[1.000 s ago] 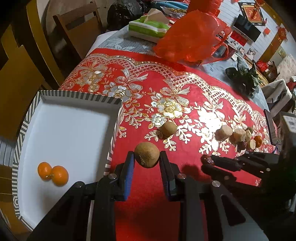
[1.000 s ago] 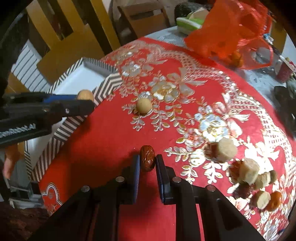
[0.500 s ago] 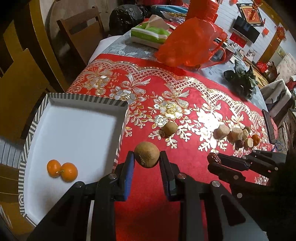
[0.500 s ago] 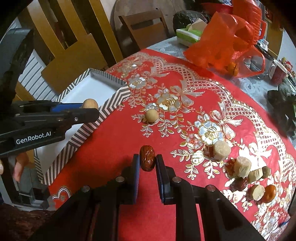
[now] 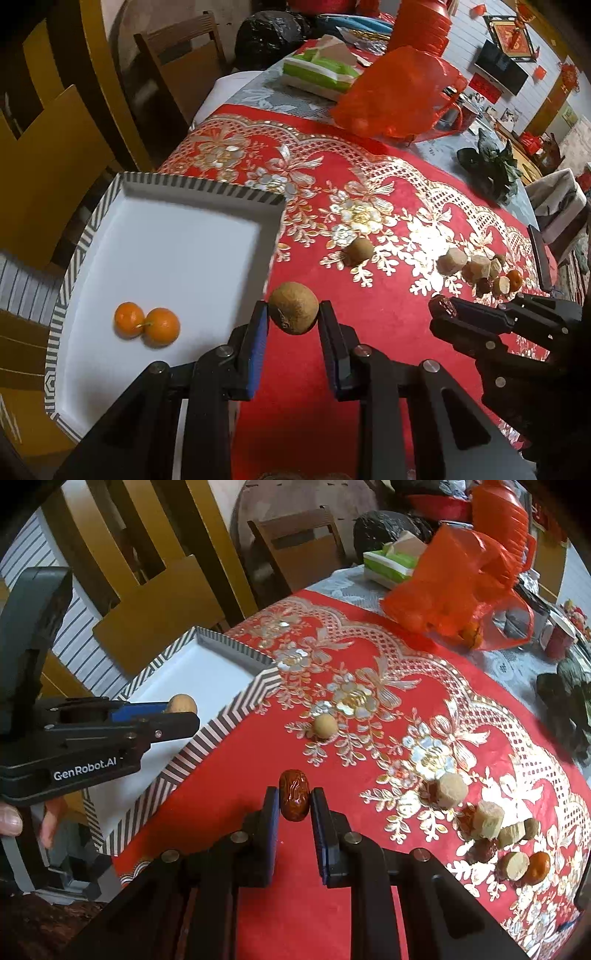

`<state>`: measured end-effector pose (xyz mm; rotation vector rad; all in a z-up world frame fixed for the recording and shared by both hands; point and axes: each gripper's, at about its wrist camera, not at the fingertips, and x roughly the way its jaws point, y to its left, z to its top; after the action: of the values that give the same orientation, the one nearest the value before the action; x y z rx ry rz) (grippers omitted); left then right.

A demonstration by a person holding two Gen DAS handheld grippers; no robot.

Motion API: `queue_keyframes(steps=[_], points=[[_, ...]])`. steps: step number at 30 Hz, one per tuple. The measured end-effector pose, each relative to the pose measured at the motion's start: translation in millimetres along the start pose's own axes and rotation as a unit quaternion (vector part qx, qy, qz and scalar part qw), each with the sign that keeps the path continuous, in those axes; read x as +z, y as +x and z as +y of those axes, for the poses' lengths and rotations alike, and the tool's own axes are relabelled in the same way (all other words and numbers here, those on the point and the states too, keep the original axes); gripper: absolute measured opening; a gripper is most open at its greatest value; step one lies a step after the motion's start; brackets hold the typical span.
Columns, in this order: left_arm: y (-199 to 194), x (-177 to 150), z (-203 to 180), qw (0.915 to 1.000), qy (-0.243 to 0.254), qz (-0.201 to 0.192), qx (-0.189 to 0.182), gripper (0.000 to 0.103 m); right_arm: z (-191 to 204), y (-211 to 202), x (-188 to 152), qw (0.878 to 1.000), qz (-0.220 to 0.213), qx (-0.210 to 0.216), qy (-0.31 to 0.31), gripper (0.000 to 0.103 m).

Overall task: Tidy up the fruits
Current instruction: 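Carry the brown fruit and the red date over the white tray with both grippers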

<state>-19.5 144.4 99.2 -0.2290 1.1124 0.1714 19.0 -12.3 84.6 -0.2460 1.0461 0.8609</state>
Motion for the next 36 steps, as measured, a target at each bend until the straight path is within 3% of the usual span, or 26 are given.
queue_keyframes(steps=[21,36], points=[[-11,-16,61,0.9982,-0.051,-0.004,0.03,0.026,47,25,27,0.998,0.015,0.024,-0.048,0.019],[-2,-32,100,0.9953,-0.082,0.015,0.049,0.026,79,60,55,0.995,0.033,0.045,-0.081,0.019]])
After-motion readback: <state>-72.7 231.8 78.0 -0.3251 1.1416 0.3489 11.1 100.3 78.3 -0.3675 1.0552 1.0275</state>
